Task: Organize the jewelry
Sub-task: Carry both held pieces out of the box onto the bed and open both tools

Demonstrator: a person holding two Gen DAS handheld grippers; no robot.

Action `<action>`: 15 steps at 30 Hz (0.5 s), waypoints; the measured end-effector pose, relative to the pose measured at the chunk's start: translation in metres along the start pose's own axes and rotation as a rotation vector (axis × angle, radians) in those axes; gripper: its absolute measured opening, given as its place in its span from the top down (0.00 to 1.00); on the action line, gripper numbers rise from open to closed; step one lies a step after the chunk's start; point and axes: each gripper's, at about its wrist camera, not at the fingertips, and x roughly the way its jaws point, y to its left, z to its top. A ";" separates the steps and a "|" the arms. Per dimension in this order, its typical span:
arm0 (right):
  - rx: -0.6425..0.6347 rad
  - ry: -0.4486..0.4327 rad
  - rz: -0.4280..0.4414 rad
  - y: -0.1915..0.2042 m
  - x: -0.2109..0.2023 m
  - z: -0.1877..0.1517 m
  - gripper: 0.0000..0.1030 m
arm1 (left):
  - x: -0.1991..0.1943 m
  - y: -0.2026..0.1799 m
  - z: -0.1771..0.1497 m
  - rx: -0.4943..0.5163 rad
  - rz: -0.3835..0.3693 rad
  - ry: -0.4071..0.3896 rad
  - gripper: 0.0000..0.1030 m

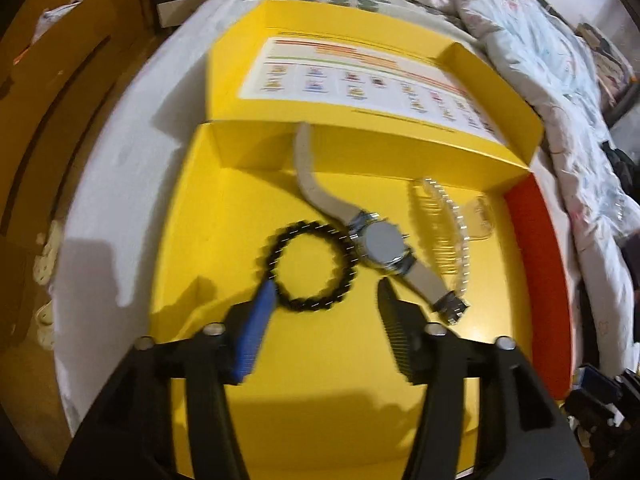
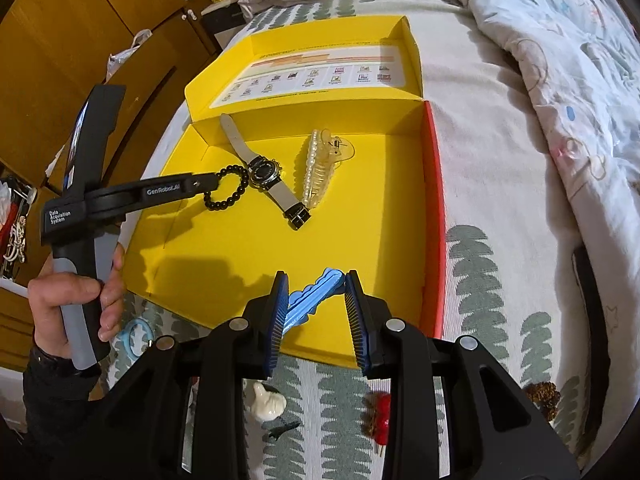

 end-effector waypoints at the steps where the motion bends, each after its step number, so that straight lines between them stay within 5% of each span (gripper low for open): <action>1: 0.000 0.006 0.005 0.000 0.003 0.001 0.71 | 0.004 -0.004 0.002 0.014 -0.001 0.001 0.46; 5: 0.004 0.019 0.004 0.000 0.011 0.004 0.71 | 0.019 -0.010 0.004 0.025 -0.010 0.032 0.50; 7: 0.003 0.024 0.008 0.001 0.014 0.004 0.71 | 0.028 -0.013 0.005 0.037 -0.008 0.054 0.63; 15: -0.001 0.038 0.013 0.004 0.022 0.006 0.71 | 0.047 -0.021 0.004 0.097 0.033 0.075 0.63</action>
